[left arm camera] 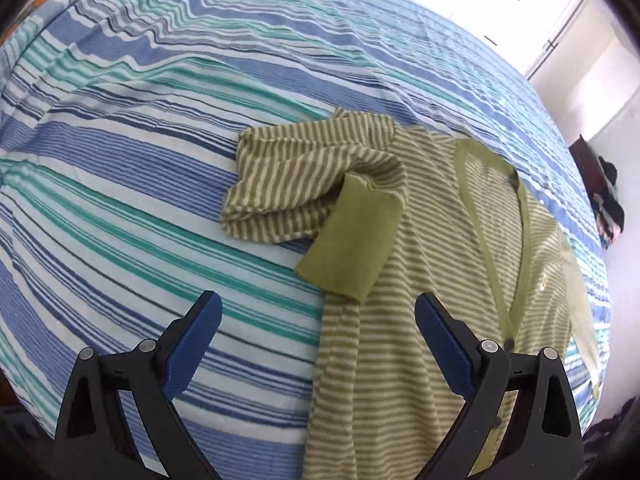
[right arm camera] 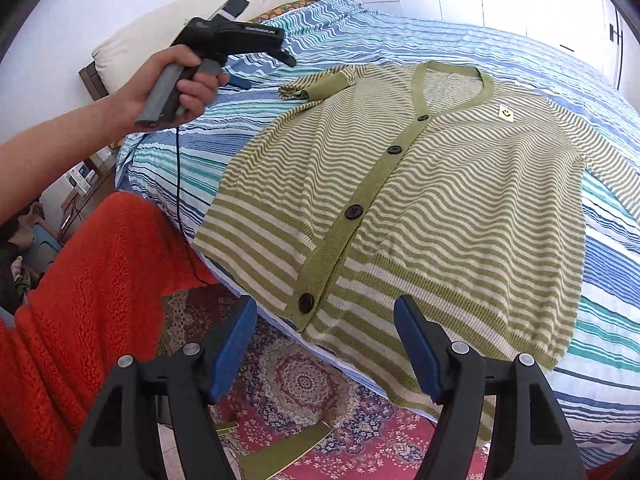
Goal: Fold small clothes
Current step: 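Grasp the other sleeve cuff with the left gripper, then pull the sleeve outward with the left gripper and release it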
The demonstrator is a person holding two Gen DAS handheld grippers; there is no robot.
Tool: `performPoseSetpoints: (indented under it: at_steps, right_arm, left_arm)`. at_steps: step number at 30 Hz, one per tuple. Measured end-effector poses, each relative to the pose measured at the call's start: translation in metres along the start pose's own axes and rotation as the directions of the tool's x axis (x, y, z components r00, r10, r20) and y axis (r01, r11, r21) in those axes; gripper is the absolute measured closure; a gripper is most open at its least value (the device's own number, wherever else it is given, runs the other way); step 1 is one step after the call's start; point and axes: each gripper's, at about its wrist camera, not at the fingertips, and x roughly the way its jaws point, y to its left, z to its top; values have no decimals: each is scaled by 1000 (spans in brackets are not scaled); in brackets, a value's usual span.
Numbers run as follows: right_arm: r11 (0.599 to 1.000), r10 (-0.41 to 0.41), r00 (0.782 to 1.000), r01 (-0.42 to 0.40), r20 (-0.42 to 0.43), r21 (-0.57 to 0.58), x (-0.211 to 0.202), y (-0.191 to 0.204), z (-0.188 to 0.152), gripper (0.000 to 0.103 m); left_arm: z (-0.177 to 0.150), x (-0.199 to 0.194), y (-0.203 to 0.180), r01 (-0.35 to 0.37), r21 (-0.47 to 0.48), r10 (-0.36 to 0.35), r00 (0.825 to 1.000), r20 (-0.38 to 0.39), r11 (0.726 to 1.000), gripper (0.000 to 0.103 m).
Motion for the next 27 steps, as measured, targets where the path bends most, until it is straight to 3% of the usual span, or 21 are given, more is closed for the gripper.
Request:
performPoseSetpoints:
  at_steps: [2,3,4,5,6,8,11,14,18,24,26,27]
  right_arm:
    - [1000,28,999,-28,-31,2,9,0,-1,32]
    - [999,43,998,-43,-54,1,14,0,-2,32]
    - [999,49,996,-49,-74,-5,18,2,-5,32]
    - [999,49,995,-51,-87,-16,21,4,-6,32]
    - [998,50,995,-53,-91,-28,22,6,-5,32]
    - [997,56,995,-60,-77,-48,18,8,-6,32]
    - [995,96,993,-98,-72,-21,18,7,-5,32]
    - [993,118,991,-118,-67,-4,17,6,-7,32]
    - [991,132,989,-133,-66,-15,20,11,-5,32]
    - [990,127,987,-133,-96,-56,27,27,-6,32]
    - [989,121,987,-129,-103,-73,28,32,-6,32]
    - [989,117,987,-126,-107,-81,28,34,-6,32]
  left_arm:
    - [9,29,-1,-34,-34,33,998,-45,999,13]
    - [12,40,-1,-38,-43,35,997,-69,998,24]
    - [13,49,-2,-27,-54,22,996,-91,998,59]
    - [12,54,-1,-13,-65,6,994,-110,998,87]
    - [11,53,2,-15,-76,6,994,-112,997,101]
    - [10,25,15,13,-103,-15,1000,-16,995,101]
    - [7,-34,58,70,-154,-56,994,98,986,101]
    - [3,-80,123,22,-231,14,988,153,973,101]
    - [-2,-96,202,-169,-287,210,970,121,943,101]
    - [-16,-94,245,-297,-284,333,939,87,912,101]
    - [-15,-89,258,-298,-305,330,942,59,905,97]
    - [-17,-87,263,-297,-306,322,946,36,905,86]
